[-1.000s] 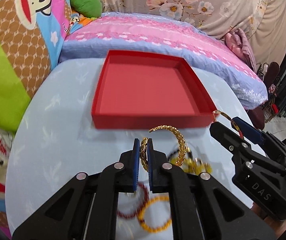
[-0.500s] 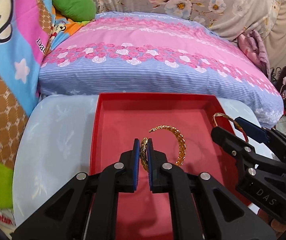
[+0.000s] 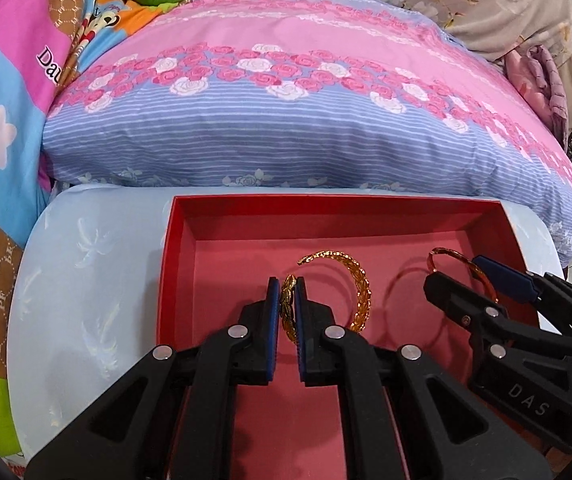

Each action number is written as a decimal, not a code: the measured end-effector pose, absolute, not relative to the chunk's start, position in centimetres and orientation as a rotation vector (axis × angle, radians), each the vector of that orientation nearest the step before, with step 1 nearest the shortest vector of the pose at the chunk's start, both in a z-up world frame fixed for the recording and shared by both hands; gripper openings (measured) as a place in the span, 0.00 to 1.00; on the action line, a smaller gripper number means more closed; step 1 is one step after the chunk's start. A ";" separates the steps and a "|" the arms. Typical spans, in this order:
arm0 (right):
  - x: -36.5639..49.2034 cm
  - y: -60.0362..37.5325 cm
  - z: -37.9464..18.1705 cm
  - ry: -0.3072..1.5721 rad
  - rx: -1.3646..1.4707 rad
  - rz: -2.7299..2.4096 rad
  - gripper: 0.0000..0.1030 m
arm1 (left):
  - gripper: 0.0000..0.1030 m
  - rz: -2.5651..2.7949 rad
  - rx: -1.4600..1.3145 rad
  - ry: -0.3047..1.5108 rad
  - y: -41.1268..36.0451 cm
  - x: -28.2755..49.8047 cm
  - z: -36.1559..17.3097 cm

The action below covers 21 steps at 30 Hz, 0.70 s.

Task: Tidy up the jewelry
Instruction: 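Carry both bangles into the red box and open both tools to release them, then withdraw both open tools from the red box back to the jewelry pile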

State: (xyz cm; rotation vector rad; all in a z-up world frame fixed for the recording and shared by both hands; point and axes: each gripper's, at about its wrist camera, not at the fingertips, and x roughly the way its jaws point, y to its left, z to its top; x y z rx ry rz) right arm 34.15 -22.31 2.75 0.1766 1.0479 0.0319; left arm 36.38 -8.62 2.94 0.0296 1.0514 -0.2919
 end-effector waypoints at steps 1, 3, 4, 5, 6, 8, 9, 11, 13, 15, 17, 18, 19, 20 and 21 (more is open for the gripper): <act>34.1 -22.4 2.6 1.053 0.176 0.030 0.52 | 0.08 -0.291 0.029 1.056 -8.6 36.5 2.8; 34.0 -22.4 2.7 1.050 0.170 0.028 0.52 | 0.08 -0.286 0.023 1.062 -8.6 36.7 2.6; 34.1 -22.4 2.7 1.049 0.166 0.026 0.52 | 0.11 -0.283 0.020 1.060 -8.6 36.7 2.6; 34.1 -22.4 2.7 1.048 0.161 0.024 0.53 | 0.12 -0.283 0.019 1.055 -8.6 36.6 2.6; 34.0 -22.3 2.7 1.046 0.154 0.022 0.53 | 0.15 -0.285 0.020 1.052 -8.6 36.8 2.7; 34.0 -22.1 2.9 1.038 0.140 0.021 0.53 | 0.20 -0.281 0.035 1.039 -8.7 36.6 2.8; 33.8 -22.0 3.0 1.030 0.133 0.020 0.53 | 0.31 -0.273 0.046 1.032 -8.8 36.5 3.0; 33.4 -21.8 3.4 1.009 0.112 0.012 0.54 | 0.39 -0.261 0.052 1.010 -8.9 36.1 3.4; 32.8 -21.8 4.0 0.992 0.107 0.008 0.54 | 0.39 -0.260 0.057 0.989 -8.7 35.6 4.1; 31.7 -21.8 4.7 0.974 0.109 0.013 0.54 | 0.39 -0.257 0.067 0.973 -8.6 34.9 4.8; 30.5 -21.8 5.6 0.949 0.106 0.013 0.54 | 0.39 -0.254 0.075 0.952 -8.3 33.8 5.6; 29.8 -21.9 6.0 0.938 0.107 0.013 0.54 | 0.40 -0.254 0.073 0.944 -8.1 33.2 6.0; 28.7 -22.0 6.6 0.923 0.114 0.011 0.55 | 0.42 -0.255 0.067 0.938 -7.9 32.6 6.4; 27.9 -22.1 7.1 0.913 0.123 0.013 0.56 | 0.43 -0.256 0.060 0.934 -7.7 32.0 6.7; 27.1 -22.2 7.5 0.905 0.132 0.018 0.58 | 0.44 -0.261 0.050 0.925 -7.3 30.9 7.3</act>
